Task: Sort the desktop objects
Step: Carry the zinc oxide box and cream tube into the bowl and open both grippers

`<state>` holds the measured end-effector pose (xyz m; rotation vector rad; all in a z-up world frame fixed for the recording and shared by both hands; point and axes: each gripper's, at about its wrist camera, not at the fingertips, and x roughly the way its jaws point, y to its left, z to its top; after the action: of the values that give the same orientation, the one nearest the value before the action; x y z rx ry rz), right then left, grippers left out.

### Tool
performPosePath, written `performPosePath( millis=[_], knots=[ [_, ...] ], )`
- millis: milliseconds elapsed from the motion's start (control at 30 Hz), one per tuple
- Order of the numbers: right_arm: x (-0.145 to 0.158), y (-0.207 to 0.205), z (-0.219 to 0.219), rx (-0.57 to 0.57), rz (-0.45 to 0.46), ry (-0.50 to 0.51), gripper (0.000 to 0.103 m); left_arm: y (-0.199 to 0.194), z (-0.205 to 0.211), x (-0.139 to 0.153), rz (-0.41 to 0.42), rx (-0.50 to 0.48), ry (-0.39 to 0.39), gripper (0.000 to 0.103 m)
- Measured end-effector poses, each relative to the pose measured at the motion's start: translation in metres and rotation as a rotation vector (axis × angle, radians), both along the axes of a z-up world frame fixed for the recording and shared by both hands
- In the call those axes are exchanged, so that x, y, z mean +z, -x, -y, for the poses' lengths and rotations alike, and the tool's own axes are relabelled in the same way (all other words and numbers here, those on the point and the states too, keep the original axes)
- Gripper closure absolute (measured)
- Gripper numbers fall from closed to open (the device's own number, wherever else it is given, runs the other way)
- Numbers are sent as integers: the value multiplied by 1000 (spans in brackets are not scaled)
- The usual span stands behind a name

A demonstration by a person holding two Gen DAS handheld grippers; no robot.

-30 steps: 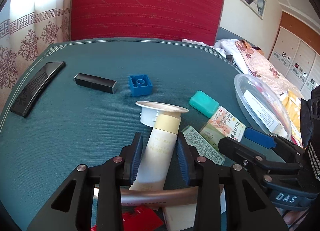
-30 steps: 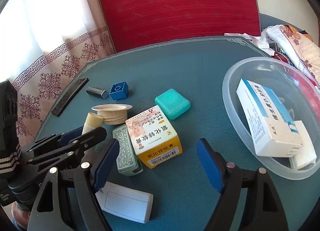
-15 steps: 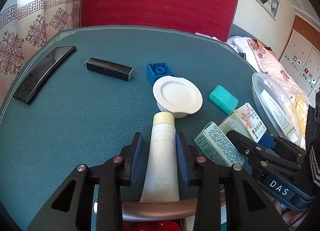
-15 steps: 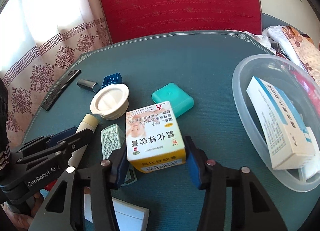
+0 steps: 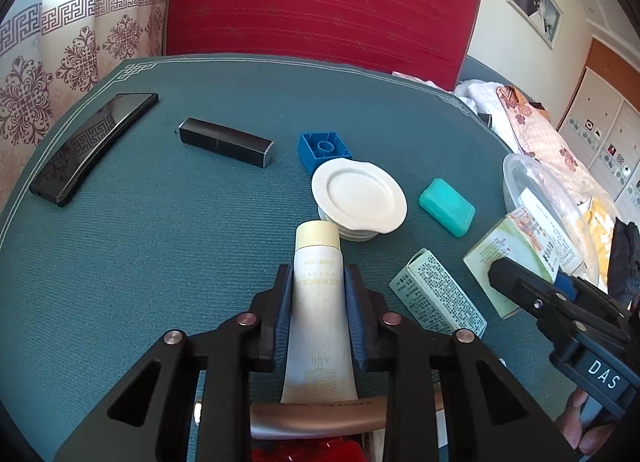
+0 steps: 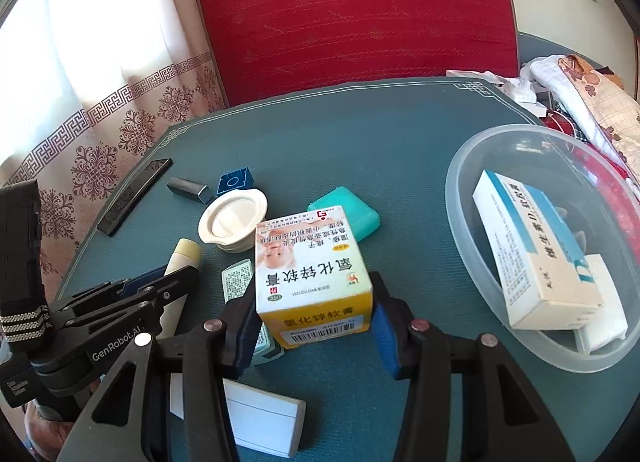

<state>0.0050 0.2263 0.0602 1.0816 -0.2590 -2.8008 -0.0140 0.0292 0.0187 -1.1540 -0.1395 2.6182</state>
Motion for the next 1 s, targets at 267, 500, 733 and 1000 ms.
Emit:
performPosePath(
  millis=[267,500,733,1000],
  knots=[
    [16,-12,-10,-23,-38,9,50,-7,5,17,-60,7,-35,75],
    [25,-19,-26,-62,-62,23,50,-10,3,28,-70,10,-49,75],
    [33,-29,-53,-117,-92,50,50,-21,-7,49,-116,3,-41,75],
    [37,-40,-83,-181,-122,68,50,-25,-32,61,-106,-52,-49,75]
  ],
)
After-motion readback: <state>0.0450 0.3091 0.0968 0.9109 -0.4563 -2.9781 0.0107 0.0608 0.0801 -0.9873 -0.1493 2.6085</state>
